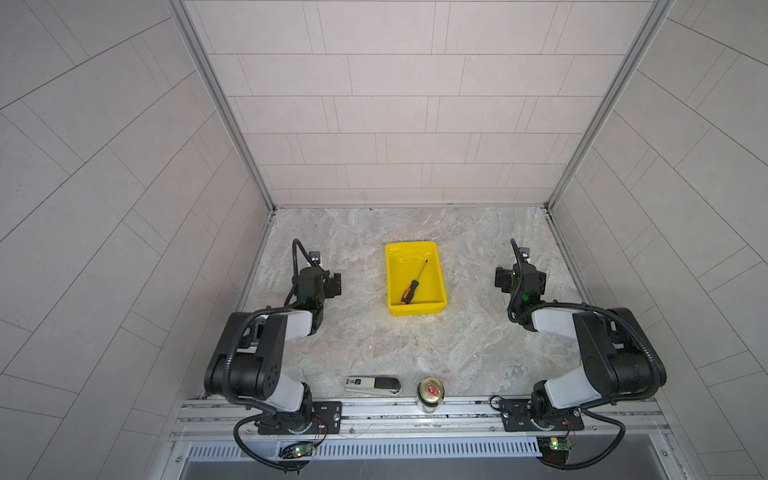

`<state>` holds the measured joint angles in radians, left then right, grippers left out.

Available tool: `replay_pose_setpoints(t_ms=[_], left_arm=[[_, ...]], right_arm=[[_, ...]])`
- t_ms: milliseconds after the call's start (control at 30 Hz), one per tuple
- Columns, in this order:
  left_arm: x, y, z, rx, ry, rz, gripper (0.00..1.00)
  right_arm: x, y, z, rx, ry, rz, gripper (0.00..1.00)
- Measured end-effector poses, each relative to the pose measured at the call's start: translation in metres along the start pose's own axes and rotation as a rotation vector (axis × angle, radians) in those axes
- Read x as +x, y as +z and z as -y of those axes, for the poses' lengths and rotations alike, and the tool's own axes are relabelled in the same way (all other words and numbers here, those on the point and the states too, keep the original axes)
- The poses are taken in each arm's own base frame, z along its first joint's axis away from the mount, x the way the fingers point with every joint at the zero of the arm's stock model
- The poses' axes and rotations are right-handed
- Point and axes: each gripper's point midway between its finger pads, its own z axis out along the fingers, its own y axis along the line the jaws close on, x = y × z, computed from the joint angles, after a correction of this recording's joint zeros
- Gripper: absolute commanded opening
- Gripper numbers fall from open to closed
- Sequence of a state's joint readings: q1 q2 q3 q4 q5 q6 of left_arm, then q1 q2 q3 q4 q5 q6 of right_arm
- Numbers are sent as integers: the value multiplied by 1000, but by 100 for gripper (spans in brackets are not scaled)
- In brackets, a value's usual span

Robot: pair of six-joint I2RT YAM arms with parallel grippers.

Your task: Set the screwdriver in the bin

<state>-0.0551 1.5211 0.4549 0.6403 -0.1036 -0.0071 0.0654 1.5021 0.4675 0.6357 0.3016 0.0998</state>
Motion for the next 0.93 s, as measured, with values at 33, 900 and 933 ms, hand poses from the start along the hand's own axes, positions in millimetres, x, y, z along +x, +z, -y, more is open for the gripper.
replay_pose_setpoints(t_ms=[33, 900, 933], left_arm=[[0, 1, -2, 2, -6, 1, 100], [-2, 3, -8, -9, -30, 13, 100], [-2, 3, -8, -9, -30, 13, 100]], right_arm=[[1, 0, -1, -8, -3, 1, 100], [-2, 0, -10, -56, -14, 28, 100], [-2, 0, -10, -56, -14, 28, 100]])
